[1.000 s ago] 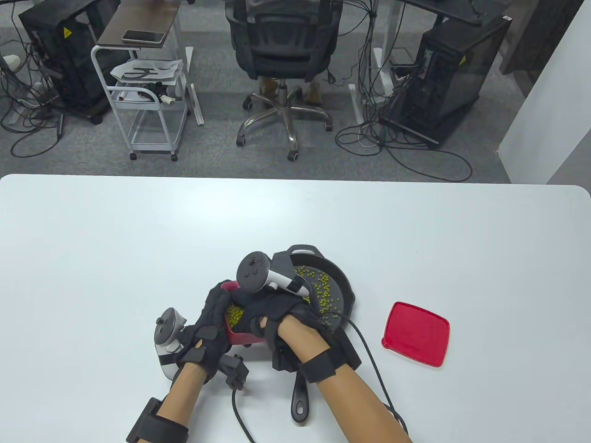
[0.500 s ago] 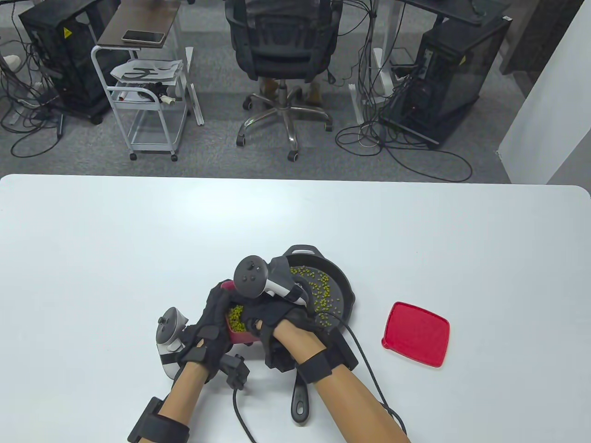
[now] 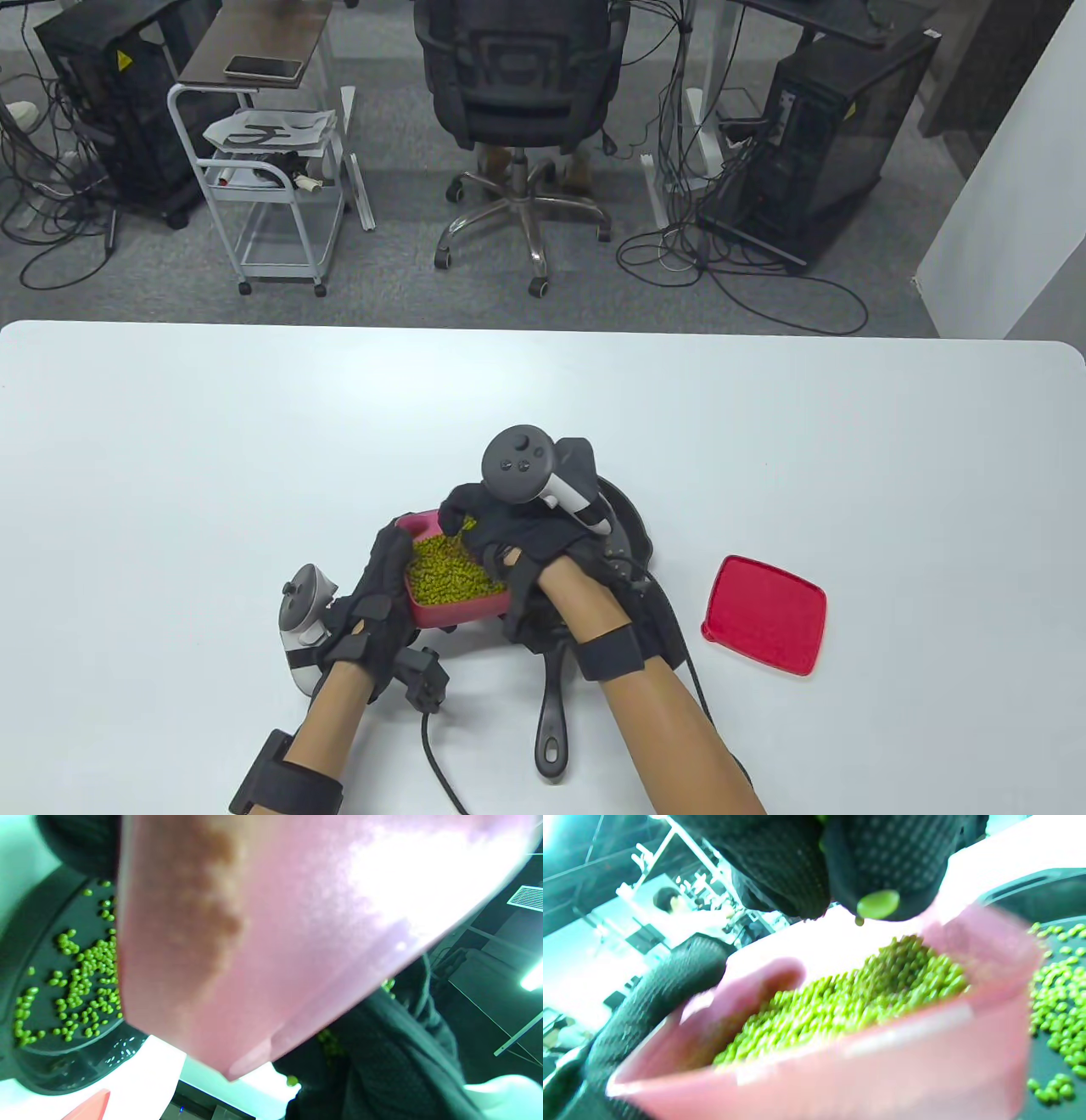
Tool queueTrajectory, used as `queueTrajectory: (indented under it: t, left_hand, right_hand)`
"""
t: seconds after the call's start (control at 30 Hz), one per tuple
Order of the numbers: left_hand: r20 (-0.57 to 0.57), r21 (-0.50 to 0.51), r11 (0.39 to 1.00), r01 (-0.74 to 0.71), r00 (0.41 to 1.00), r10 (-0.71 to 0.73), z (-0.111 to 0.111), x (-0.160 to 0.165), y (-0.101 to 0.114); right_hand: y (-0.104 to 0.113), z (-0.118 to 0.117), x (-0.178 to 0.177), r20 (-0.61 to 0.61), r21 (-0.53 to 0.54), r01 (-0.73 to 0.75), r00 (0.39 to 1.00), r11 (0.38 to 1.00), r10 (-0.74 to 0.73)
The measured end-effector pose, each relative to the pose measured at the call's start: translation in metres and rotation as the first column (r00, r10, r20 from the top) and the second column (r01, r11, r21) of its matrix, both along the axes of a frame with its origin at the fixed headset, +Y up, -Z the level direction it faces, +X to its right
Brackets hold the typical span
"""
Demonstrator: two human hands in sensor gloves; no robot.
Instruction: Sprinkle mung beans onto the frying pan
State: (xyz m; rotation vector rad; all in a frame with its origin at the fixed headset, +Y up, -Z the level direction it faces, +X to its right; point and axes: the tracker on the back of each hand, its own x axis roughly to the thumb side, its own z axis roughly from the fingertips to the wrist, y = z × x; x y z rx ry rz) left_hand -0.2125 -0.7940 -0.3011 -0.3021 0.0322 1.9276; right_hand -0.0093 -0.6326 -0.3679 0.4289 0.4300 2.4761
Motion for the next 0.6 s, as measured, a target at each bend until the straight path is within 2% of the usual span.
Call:
queueTrajectory:
  t: [0.17,0.3,0.47,0.6]
  left_hand:
    - [-0.012,0.009,1.0,0.008,1.0,-0.008,-0.001,-0.004,0.002]
    - [-0.012,-0.005,1.0,0.003,1.0,-0.003,-0.001,-0.008,0.001]
    - [-0.026,-0.004,1.0,-0.008,1.0,0.007,-0.002,-0.012,0.001]
    - [-0.032,0.0,1.0,-0.019,0.999,0.019,-0.002,-0.015,0.003]
  right_hand:
    - [-0.003,-0.017,0.03,0.097,-0.02,0.007,0.995,1.0,-0.005]
    - [-0.026,-0.026,0.05,0.142,-0.064,-0.095,0.984,0.993,0.104]
    - [-0.057,-0.023,0.058,0.128,-0.139,-0.281,0.946,0.95,0.298]
    - [-0.076,-0.018,0.055,0.075,-0.2,-0.299,0.945,0.933,0.319]
